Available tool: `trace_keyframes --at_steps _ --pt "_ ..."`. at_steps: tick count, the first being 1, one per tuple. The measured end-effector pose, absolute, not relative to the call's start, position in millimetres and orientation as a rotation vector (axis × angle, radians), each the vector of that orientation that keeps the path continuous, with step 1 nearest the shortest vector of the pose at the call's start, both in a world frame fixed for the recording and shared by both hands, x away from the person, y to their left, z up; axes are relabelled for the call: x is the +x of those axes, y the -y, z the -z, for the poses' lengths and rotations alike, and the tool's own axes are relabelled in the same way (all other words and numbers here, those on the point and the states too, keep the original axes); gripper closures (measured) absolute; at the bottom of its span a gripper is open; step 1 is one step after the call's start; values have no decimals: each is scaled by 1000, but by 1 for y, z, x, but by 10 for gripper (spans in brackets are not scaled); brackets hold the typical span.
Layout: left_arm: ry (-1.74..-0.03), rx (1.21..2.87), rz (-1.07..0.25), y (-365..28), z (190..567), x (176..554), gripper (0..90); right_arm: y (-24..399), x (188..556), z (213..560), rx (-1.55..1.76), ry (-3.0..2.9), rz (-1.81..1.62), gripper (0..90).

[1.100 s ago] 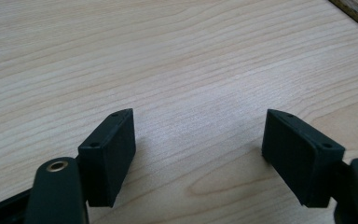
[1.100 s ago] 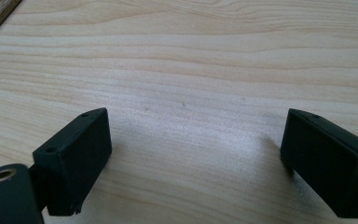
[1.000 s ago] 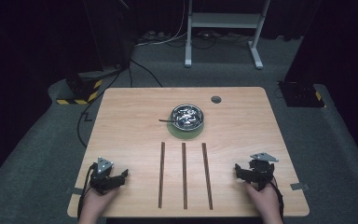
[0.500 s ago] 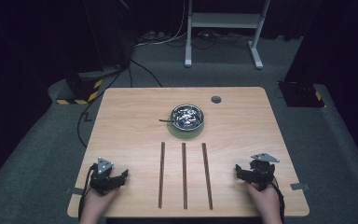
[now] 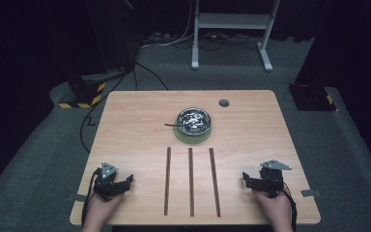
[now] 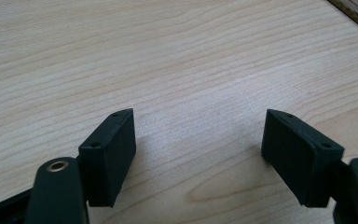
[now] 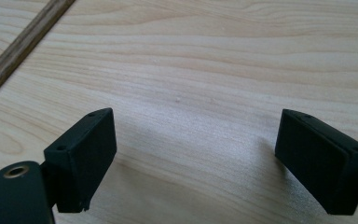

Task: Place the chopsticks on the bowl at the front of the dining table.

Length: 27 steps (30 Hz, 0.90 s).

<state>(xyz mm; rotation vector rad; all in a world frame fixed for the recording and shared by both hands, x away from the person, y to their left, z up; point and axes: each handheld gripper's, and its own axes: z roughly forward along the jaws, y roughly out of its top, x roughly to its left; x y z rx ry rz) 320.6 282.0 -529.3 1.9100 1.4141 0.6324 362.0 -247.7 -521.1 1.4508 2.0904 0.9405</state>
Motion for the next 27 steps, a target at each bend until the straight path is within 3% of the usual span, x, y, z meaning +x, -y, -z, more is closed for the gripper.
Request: trace_keyframes --at_steps 14,27 --pt "-1424 1916 -640 -282 529 320 261 216 360 512 1383 -2136 -997 124" --pt "-1438 1905 -644 -282 529 317 261 169 355 507 1327 -2136 -1020 275"
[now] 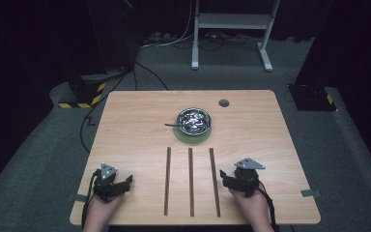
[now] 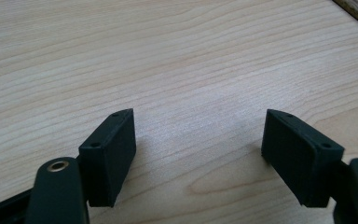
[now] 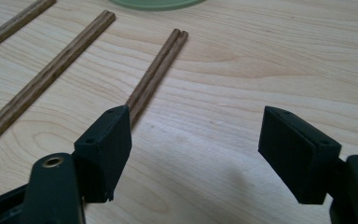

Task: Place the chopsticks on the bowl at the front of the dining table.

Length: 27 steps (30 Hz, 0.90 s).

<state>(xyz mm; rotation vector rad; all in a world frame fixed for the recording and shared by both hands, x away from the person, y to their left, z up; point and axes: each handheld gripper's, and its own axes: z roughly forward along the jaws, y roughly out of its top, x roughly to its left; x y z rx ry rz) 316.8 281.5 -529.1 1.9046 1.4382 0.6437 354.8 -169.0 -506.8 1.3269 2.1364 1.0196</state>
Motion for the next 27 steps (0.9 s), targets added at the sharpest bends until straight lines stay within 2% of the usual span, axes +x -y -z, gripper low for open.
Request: trace_keyframes --at_steps 12,27 --pt "-1445 1895 -648 -281 529 316 262 154 352 511 1351 -2159 -1042 297" --pt "-1445 1894 -648 -281 529 316 261 148 353 520 1349 -2204 -939 390"
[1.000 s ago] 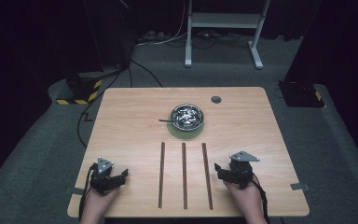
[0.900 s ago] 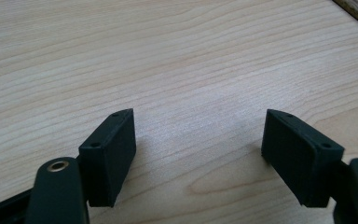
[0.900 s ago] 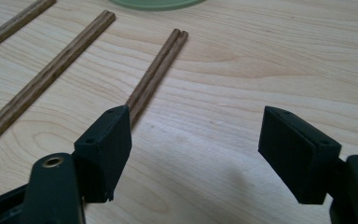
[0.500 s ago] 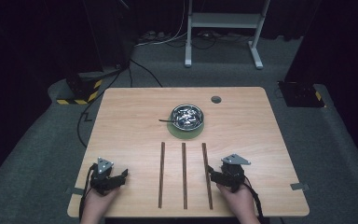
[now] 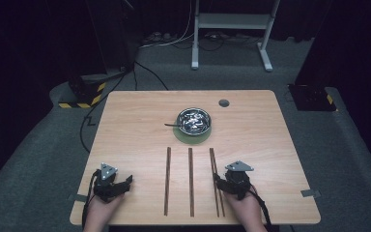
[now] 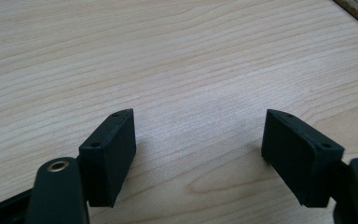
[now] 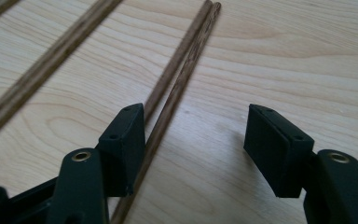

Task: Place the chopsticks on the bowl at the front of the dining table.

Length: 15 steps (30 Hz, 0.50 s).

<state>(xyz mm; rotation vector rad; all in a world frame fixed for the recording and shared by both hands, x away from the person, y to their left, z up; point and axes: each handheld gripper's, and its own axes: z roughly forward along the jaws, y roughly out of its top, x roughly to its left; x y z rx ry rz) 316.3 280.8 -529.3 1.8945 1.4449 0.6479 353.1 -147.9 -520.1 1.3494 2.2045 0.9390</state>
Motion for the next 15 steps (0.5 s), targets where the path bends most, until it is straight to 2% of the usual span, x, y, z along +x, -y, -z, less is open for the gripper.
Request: trace_keyframes --at_steps 9,15 --pt "-1444 1893 -647 -281 529 316 262 170 357 518 1395 -2184 -946 508" --pt "-1443 1894 -646 -281 529 316 262 179 359 518 1405 -2166 -931 543"
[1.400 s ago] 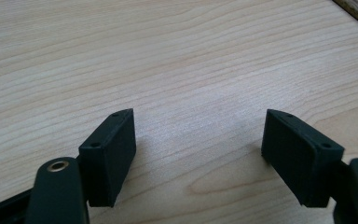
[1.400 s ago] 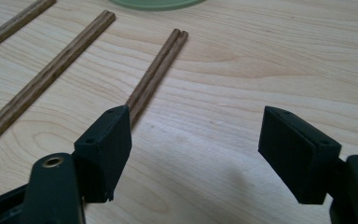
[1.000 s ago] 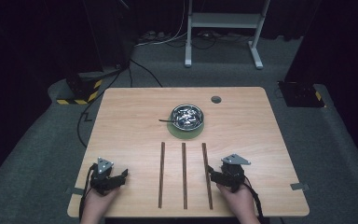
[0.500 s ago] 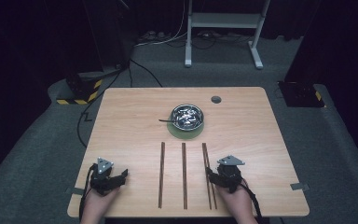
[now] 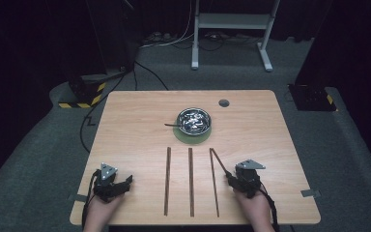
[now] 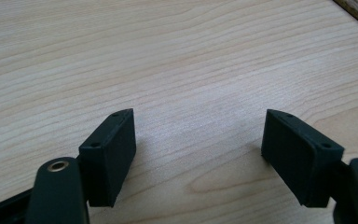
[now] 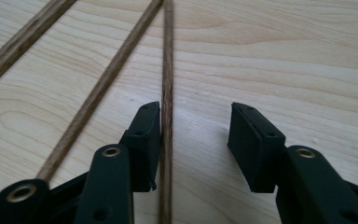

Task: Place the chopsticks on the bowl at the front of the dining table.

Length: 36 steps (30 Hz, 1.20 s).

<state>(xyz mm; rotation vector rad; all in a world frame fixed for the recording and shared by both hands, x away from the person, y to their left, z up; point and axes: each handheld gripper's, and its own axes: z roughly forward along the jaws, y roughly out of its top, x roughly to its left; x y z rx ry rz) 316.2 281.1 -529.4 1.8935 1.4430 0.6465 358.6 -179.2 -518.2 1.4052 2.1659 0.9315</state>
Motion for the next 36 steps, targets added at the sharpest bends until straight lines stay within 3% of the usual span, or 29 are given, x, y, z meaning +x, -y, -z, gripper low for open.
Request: trace_keyframes --at_steps 11,23,28,36 --pt "-1443 1893 -646 -281 529 316 262 194 360 518 1400 -2153 -922 576" --pt "-1438 1904 -643 -282 529 316 260 180 360 515 1323 -2234 -887 586" --pt "-1435 1904 -636 -282 529 316 258 173 368 511 1293 -2320 -852 535" --pt "-1431 1905 -634 -282 529 316 258 174 381 501 1304 -2370 -781 570"
